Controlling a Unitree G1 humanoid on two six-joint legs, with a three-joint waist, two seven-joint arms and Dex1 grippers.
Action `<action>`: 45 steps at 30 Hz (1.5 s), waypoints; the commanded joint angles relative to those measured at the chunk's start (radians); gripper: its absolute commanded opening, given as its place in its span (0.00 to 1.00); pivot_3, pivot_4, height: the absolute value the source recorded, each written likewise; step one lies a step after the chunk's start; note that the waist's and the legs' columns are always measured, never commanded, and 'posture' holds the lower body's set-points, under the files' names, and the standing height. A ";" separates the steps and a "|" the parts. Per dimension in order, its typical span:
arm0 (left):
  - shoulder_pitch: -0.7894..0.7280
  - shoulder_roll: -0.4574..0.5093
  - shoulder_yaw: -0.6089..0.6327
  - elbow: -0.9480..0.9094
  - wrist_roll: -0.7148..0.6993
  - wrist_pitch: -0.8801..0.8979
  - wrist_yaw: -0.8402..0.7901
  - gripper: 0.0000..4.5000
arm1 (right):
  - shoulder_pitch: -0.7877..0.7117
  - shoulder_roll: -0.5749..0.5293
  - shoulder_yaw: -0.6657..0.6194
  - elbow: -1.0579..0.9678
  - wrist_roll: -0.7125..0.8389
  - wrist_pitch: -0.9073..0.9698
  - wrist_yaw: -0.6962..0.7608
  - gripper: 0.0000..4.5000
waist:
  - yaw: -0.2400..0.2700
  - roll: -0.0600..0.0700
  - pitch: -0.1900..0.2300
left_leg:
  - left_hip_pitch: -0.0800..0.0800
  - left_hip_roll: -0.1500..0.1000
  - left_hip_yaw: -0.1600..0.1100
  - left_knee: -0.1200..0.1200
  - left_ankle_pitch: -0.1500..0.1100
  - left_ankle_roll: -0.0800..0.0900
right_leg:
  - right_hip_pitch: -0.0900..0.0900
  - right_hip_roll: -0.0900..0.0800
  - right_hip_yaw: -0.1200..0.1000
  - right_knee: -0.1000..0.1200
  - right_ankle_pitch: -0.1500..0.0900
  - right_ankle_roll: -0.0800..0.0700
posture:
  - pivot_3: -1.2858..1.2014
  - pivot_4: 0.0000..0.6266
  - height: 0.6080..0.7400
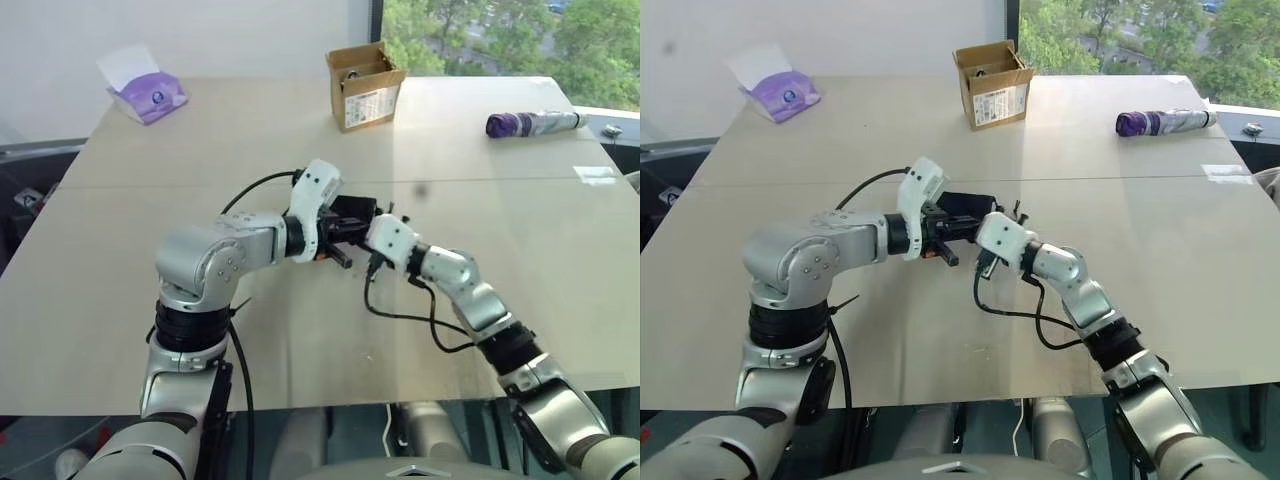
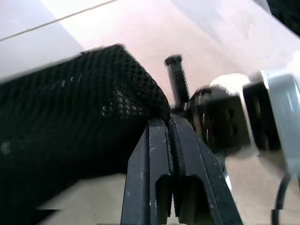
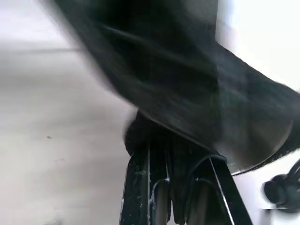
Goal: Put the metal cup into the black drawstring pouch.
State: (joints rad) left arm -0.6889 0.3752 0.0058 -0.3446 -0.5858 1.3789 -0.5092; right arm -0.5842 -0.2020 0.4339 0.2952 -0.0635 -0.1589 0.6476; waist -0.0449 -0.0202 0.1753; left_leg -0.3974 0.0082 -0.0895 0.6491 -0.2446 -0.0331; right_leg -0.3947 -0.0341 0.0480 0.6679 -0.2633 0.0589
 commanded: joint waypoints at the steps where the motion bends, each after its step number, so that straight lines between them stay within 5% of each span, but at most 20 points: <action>1: -0.011 0.002 0.032 -0.023 -0.028 0.006 0.005 0.00 | -0.036 0.028 0.048 0.044 -0.042 -0.081 0.038 0.01 | 0.001 0.000 0.000 | 0.000 0.000 0.000 0.000 0.000 0.000 | 0.000 0.000 0.000 0.000 0.000 0.000 | 0.52 0.24 1.00; 3: -0.004 0.024 0.040 -0.004 -0.011 -0.013 0.011 0.00 | -0.030 0.013 0.025 0.042 -0.049 -0.067 0.031 0.01 | 0.004 0.000 0.000 | 0.000 0.000 0.000 0.000 0.000 0.000 | 0.000 0.000 0.000 0.000 0.000 0.000 | 0.52 0.24 1.00; 6: 0.016 0.064 0.043 0.034 0.025 -0.059 0.024 0.00 | 0.025 -0.030 -0.031 -0.050 -0.014 -0.027 0.038 0.20 | 0.007 0.000 0.000 | -0.001 -0.001 0.000 0.000 0.000 0.000 | 0.000 -0.001 0.000 0.000 0.000 0.000 | 0.52 0.24 1.00; 11: 0.045 0.134 0.044 0.079 0.065 -0.152 0.009 0.00 | 0.186 -0.128 -0.137 -0.408 0.078 0.202 0.050 0.68 | 0.011 0.000 0.000 | -0.001 -0.001 -0.001 0.000 0.000 0.000 | 0.000 -0.001 0.000 -0.001 0.000 0.000 | 0.52 0.24 1.00; 16: 0.043 0.176 0.056 0.103 0.070 -0.230 -0.022 0.00 | 0.289 -0.196 -0.219 -0.685 0.191 0.415 0.054 0.68 | 0.004 0.000 0.000 | -0.001 0.000 -0.001 0.000 0.000 0.000 | 0.000 -0.001 -0.001 0.000 0.000 0.000 | 0.52 0.24 1.00; 20: 0.033 0.242 0.068 0.088 0.039 -0.285 -0.118 0.00 | 0.252 -0.170 -0.177 -0.548 0.084 0.399 -0.023 0.98 | 0.004 -0.001 0.000 | 0.000 0.000 0.000 0.000 -0.002 0.004 | 0.000 0.000 0.000 0.001 0.000 0.000 | 0.52 0.24 1.00; 31: 0.035 0.306 0.082 0.042 0.019 -0.312 -0.163 0.00 | -0.080 0.060 -0.139 0.103 -0.068 0.220 -0.236 0.98 | 0.006 -0.003 0.000 | 0.000 -0.001 0.000 0.000 0.001 -0.002 | -0.002 0.000 0.001 0.002 0.000 0.000 | 0.52 0.24 1.00; 40: 0.058 0.285 0.102 0.016 0.012 -0.334 -0.135 0.00 | 0.010 -0.036 -0.160 -0.044 -0.117 0.223 -0.226 0.03 | 0.003 -0.002 0.000 | -0.001 -0.001 0.000 -0.004 0.001 -0.002 | -0.002 -0.001 0.001 -0.003 0.000 0.000 | 0.52 0.24 1.00; 45: 0.090 0.239 0.120 0.003 -0.017 -0.393 -0.150 0.00 | 0.067 -0.084 -0.223 -0.164 -0.083 0.264 -0.220 0.01 | 0.003 -0.003 0.000 | -0.001 -0.001 0.000 -0.003 0.001 -0.001 | -0.002 0.000 0.001 -0.001 0.000 0.000 | 0.52 0.24 1.00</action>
State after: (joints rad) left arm -0.5903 0.6196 0.0808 -0.3015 -0.5770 1.0154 -0.6564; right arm -0.5237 -0.2817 0.2466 0.1887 -0.1749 0.1060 0.4259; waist -0.0417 -0.0227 0.1753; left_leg -0.3985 0.0076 -0.0892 0.6461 -0.2439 -0.0344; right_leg -0.3969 -0.0345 0.0492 0.6671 -0.2630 0.0584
